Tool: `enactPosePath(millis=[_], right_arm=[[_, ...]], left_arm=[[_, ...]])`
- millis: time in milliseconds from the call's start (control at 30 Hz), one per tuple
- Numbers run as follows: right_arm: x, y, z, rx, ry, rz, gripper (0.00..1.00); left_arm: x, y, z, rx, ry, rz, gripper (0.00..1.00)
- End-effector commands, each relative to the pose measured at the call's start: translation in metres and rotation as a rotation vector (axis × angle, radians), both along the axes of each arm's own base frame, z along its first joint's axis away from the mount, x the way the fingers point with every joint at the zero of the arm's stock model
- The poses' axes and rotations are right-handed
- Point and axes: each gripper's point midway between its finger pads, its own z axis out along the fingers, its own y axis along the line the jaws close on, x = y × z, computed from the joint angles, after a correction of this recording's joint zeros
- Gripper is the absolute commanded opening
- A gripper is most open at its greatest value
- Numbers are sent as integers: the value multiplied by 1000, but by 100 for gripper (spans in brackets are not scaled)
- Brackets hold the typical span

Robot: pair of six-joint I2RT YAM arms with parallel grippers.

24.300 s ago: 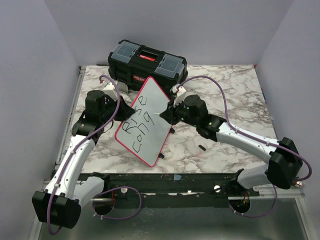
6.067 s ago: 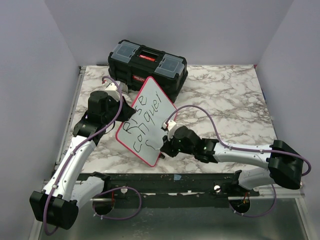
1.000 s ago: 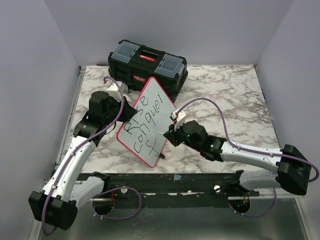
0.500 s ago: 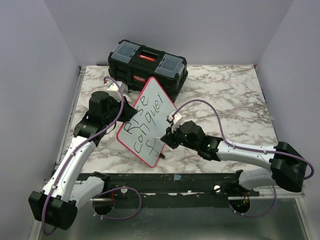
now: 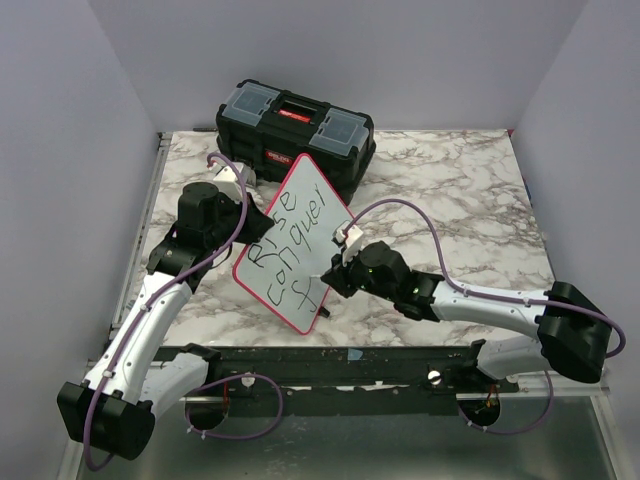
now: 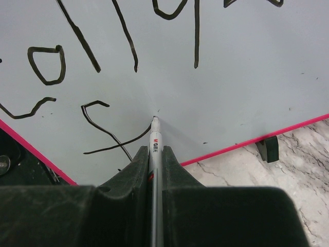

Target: Write a sentence on the whiteboard

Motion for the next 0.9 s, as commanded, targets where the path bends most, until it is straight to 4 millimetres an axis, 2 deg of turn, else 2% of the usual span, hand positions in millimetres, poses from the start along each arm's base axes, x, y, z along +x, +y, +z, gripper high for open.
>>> enactPosePath(millis=[0, 467, 633, 867], right_arm=[[10, 2, -2, 7, -10, -33, 1], [24, 3, 16, 8, -48, -63, 1], [21, 8, 23, 18, -49, -29, 1], [11, 11, 17, 11, -34, 39, 1]], left_arm=[[-9, 8, -25, 122, 36, -32, 0], [-9, 8, -26, 122, 37, -31, 0], [-9, 8, -26, 122, 36, -33, 0], [-9, 8, -26, 123, 37, -32, 0]])
